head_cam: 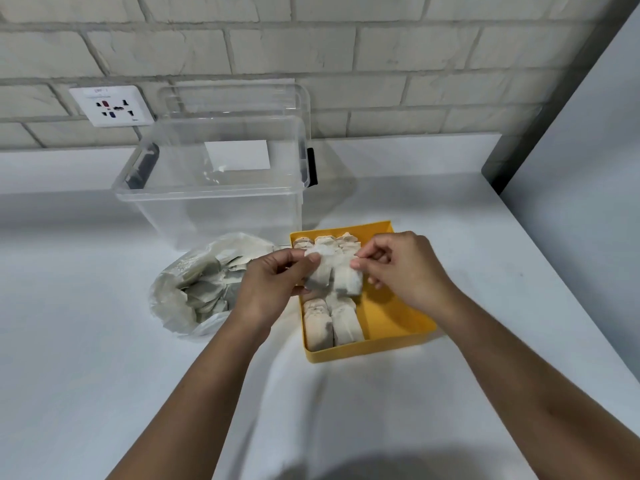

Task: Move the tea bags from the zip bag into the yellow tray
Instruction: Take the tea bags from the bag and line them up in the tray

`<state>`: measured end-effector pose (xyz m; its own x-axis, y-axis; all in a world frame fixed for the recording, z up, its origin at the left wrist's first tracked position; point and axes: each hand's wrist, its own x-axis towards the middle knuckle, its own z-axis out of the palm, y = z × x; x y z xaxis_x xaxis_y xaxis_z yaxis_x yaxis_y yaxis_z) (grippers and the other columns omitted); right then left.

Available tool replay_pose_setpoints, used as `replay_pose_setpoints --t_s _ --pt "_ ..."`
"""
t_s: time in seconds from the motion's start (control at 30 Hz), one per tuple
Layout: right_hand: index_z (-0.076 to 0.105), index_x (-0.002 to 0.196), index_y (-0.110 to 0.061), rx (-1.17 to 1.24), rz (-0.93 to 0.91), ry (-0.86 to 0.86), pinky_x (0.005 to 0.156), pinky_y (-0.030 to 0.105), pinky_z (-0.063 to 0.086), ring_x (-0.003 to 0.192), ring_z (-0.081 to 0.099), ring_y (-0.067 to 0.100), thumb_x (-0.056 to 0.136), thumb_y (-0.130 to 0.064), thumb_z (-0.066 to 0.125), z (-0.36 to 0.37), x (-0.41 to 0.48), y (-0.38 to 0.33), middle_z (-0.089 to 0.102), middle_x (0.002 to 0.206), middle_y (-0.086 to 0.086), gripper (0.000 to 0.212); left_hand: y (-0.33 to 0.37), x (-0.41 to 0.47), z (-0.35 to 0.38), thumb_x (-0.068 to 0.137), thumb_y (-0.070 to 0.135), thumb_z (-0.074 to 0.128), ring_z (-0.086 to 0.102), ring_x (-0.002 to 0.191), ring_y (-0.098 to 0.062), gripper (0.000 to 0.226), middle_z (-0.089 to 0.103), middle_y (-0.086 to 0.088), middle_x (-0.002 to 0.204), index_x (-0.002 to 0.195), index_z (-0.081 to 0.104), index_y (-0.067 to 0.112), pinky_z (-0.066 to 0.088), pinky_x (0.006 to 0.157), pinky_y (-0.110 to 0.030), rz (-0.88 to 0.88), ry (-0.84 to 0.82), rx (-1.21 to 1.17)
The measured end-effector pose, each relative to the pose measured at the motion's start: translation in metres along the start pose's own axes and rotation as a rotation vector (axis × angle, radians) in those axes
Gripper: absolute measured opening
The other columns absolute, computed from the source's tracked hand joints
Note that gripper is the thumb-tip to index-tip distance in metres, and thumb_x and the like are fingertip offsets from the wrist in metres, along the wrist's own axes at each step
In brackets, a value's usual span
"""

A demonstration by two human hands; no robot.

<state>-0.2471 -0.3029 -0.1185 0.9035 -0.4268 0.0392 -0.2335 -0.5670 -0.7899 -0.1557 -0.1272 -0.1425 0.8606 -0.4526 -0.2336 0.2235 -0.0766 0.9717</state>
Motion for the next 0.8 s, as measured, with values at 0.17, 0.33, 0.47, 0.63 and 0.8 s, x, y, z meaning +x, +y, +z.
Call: replay_pose_setpoints --t_s 0.17,0.33,0.47,0.63,0.8 --pt "0.069 0.074 -0.019 -0.303 0.085 -0.222 0.064 0.025 0.057 0.052 0.065 0.004 0.083 -0.015 0.075 -0.008 0.005 0.018 0.066 0.061 -0.009 0.012 -0.003 0.001 -0.010 0.090 0.020 0.072 0.070 0.075 -0.011 0.011 0.076 -0.004 0.084 0.093 0.076 0.010 0.055 0.063 -0.019 0.012 0.022 0.044" --pt "0.067 0.076 -0.017 -0.376 0.079 -0.123 0.073 0.031 0.056 0.070 0.067 0.014 0.088 -0.010 0.067 0.013 0.027 0.030 0.063 0.067 -0.009 0.014 -0.003 -0.001 -0.010 0.090 0.019 0.071 0.070 0.074 -0.010 0.010 0.076 -0.004 0.082 0.092 0.075 0.010 0.054 0.063 -0.018 0.012 0.008 0.055" --pt "0.066 0.087 -0.015 -0.473 0.062 -0.024 0.073 0.030 0.050 0.087 0.063 0.024 0.091 -0.015 0.064 0.027 0.040 0.039 0.069 0.091 0.005 0.004 -0.004 -0.003 -0.012 0.089 0.018 0.072 0.070 0.073 -0.009 0.007 0.077 -0.005 0.081 0.089 0.075 0.012 0.055 0.063 -0.018 0.013 0.005 0.064" --pt "0.064 0.093 -0.012 -0.456 0.082 0.025 0.068 0.028 0.043 0.089 0.063 0.027 0.093 -0.014 0.061 0.036 0.050 0.049 0.069 0.095 0.009 0.003 -0.008 0.000 -0.015 0.088 0.017 0.073 0.070 0.075 -0.011 0.006 0.076 -0.006 0.082 0.088 0.073 0.011 0.057 0.066 -0.021 0.009 0.012 0.075" --pt "0.062 0.105 -0.011 -0.440 0.062 -0.029 0.076 0.031 0.048 0.094 0.063 0.025 0.092 -0.026 0.063 0.034 0.051 0.048 0.068 0.101 0.009 0.020 -0.011 0.002 -0.015 0.088 0.018 0.073 0.067 0.077 -0.015 0.004 0.076 -0.010 0.084 0.089 0.075 0.014 0.057 0.067 -0.021 0.009 0.012 0.090"
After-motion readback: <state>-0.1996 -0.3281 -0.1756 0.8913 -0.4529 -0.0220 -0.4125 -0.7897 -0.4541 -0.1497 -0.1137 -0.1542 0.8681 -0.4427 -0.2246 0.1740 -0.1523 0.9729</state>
